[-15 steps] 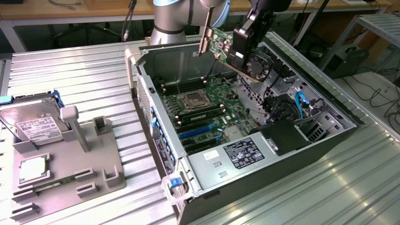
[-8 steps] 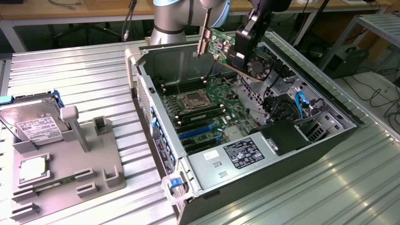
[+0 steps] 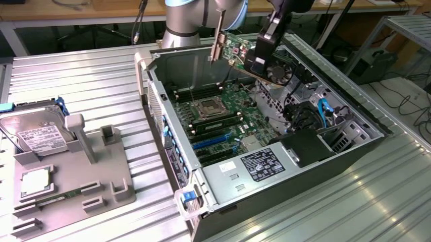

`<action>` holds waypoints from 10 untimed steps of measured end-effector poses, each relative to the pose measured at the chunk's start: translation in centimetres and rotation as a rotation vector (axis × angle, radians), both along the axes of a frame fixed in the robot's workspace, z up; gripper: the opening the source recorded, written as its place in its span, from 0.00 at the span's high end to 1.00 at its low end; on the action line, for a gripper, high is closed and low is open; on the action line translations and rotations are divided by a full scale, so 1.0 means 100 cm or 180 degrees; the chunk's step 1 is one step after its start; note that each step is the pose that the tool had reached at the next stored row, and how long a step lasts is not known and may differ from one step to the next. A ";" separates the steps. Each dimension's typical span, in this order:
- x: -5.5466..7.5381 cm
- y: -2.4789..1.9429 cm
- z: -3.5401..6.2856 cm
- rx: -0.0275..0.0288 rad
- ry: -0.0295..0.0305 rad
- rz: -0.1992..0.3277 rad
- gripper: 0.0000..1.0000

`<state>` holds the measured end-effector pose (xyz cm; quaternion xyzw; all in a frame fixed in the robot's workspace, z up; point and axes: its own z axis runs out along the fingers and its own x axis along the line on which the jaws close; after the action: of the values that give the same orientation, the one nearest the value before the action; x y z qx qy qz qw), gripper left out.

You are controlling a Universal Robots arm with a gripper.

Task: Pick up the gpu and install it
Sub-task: 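Insert the gpu into the slot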

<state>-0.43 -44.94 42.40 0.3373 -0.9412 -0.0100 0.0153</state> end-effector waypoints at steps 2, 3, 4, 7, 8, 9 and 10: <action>0.000 0.0000 0.0000 0.0000 0.0000 0.0059 0.72; 0.000 0.0000 0.0000 0.0000 0.0000 0.0089 0.72; 0.000 0.0000 0.0000 0.0000 0.0000 0.0148 0.72; 0.000 0.0000 0.0000 0.0000 0.0000 0.0248 0.72; 0.000 0.0000 -0.0001 0.0000 0.0000 0.0283 0.72; 0.000 0.0000 -0.0001 0.0000 0.0000 0.0314 0.72; 0.000 0.0000 -0.0001 0.0000 0.0000 0.0349 0.72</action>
<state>-0.46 -44.94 42.39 0.3885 -0.9213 -0.0092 0.0158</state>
